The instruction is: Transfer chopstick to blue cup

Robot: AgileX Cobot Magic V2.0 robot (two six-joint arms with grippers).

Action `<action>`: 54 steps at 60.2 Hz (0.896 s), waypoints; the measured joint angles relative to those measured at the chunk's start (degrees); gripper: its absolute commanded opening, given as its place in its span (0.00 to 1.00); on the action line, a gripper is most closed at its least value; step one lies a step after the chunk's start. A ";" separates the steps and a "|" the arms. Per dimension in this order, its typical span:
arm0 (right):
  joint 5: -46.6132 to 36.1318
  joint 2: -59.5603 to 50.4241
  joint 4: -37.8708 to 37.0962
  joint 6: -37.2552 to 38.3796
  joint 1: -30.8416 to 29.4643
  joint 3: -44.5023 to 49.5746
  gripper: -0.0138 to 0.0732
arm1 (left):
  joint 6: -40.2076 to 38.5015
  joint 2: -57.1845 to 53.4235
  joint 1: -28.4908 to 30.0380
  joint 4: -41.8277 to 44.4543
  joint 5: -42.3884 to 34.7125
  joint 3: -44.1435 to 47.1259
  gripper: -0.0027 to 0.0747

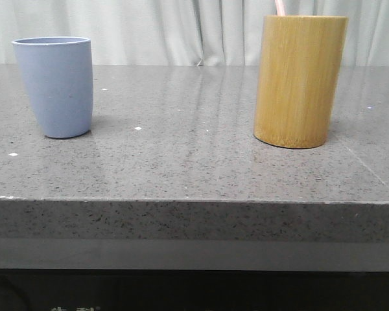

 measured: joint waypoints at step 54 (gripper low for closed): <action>-2.12 0.00 0.00 0.00 0.00 0.00 0.06 | 0.00 0.00 0.00 -0.72 -2.20 0.00 0.01</action>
